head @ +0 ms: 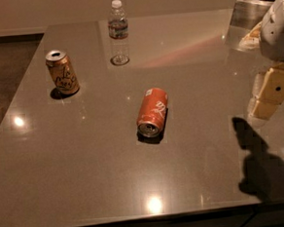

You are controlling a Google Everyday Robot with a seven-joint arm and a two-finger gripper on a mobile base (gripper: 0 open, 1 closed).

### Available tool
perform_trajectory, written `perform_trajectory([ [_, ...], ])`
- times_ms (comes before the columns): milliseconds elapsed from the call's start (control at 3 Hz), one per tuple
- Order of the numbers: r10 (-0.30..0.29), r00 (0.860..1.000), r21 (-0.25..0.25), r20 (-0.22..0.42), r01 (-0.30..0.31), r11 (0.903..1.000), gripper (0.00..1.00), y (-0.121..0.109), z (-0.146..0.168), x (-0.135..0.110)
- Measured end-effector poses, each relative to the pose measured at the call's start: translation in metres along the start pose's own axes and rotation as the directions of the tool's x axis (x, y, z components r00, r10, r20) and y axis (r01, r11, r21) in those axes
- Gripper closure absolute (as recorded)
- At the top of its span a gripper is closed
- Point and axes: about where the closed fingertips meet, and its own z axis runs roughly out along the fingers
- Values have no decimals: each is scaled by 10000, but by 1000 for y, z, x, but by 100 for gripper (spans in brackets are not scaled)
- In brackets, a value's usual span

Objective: Pick coke can

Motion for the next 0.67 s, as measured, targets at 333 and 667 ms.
perform_trajectory([
  [333,0,10000,2,1,0,10000,0,0,0,0],
  [667,-353,9994,58,66,353,9994,0,-3,1,-10],
])
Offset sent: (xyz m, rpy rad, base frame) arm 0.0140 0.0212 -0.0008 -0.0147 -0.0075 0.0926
